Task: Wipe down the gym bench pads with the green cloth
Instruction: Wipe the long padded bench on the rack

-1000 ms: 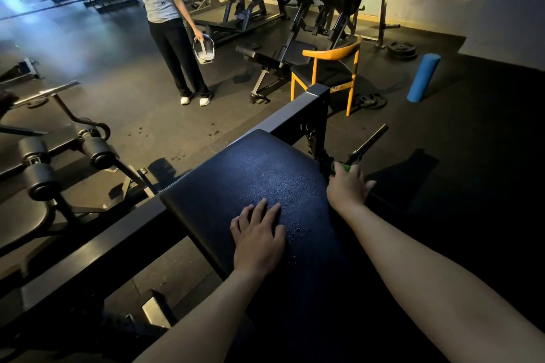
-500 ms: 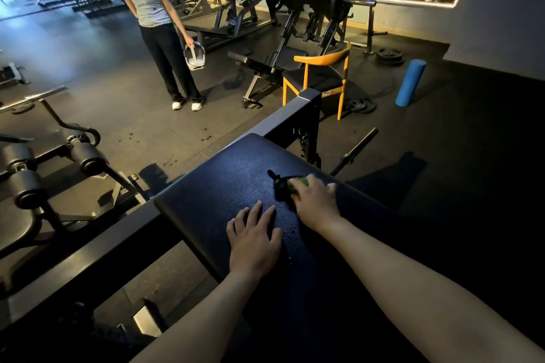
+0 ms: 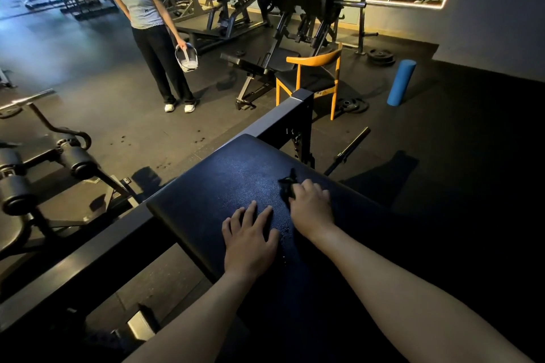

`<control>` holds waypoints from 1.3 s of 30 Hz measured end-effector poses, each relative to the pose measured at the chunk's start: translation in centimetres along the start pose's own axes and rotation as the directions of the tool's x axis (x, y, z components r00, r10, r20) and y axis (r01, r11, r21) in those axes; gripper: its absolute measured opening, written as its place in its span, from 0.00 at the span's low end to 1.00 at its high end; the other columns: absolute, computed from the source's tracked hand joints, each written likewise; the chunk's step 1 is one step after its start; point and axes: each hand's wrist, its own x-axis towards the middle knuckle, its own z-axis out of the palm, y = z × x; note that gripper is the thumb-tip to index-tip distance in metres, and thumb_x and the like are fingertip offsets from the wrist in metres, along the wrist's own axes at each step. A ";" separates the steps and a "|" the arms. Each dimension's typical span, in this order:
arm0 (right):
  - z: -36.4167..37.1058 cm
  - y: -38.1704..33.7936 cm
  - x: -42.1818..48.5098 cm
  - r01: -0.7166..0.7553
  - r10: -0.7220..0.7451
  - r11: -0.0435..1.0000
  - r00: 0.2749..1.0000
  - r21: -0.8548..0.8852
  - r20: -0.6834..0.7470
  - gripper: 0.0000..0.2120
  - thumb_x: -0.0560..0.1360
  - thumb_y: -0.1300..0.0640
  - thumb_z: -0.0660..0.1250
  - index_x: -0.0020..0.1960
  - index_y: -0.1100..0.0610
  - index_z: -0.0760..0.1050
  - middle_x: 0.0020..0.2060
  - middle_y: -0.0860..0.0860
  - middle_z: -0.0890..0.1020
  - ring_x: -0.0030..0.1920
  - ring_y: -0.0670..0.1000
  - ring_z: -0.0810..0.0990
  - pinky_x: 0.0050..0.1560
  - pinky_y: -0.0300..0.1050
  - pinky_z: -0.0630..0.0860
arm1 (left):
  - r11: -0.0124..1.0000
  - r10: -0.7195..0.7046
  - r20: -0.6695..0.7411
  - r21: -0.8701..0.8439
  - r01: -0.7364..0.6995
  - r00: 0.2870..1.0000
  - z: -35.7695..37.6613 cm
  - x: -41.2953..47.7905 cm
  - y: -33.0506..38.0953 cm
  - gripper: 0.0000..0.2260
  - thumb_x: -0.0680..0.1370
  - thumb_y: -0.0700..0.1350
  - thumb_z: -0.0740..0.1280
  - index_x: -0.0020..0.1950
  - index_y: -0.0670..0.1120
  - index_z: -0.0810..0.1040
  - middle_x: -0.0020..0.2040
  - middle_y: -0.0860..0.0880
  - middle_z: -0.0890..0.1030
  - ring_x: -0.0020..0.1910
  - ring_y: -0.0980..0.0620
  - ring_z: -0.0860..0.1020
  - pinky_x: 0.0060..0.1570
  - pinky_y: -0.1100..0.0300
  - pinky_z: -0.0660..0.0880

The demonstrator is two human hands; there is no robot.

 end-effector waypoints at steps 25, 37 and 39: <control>0.0 -0.8 -1.7 0.053 -0.057 0.993 0.998 0.109 0.030 0.14 0.81 0.53 0.58 0.66 0.51 0.72 0.56 0.53 0.74 0.57 0.56 0.74 0.57 0.52 0.61 | 0.997 0.058 -0.015 0.056 -0.057 0.998 0.2 -0.2 0.0 0.32 0.75 0.66 0.45 0.78 0.62 0.61 0.81 0.55 0.57 0.78 0.53 0.50 0.75 0.48 0.44; -0.9 6.1 0.8 -0.388 0.387 0.921 0.922 -0.026 -0.015 0.18 0.79 0.58 0.57 0.68 0.54 0.68 0.63 0.57 0.71 0.63 0.61 0.70 0.61 0.56 0.61 | 0.999 0.045 -0.043 0.033 -0.044 0.998 0.7 0.1 -0.1 0.28 0.77 0.65 0.50 0.76 0.62 0.63 0.80 0.56 0.59 0.77 0.53 0.52 0.74 0.50 0.44; -0.2 4.0 0.0 -0.330 0.329 0.944 0.943 -0.013 -0.045 0.18 0.78 0.60 0.57 0.68 0.55 0.69 0.61 0.57 0.72 0.60 0.61 0.72 0.60 0.55 0.62 | 0.998 0.046 -0.046 0.035 -0.044 0.998 0.7 0.1 0.0 0.28 0.76 0.65 0.50 0.76 0.62 0.63 0.80 0.56 0.60 0.77 0.52 0.53 0.73 0.51 0.44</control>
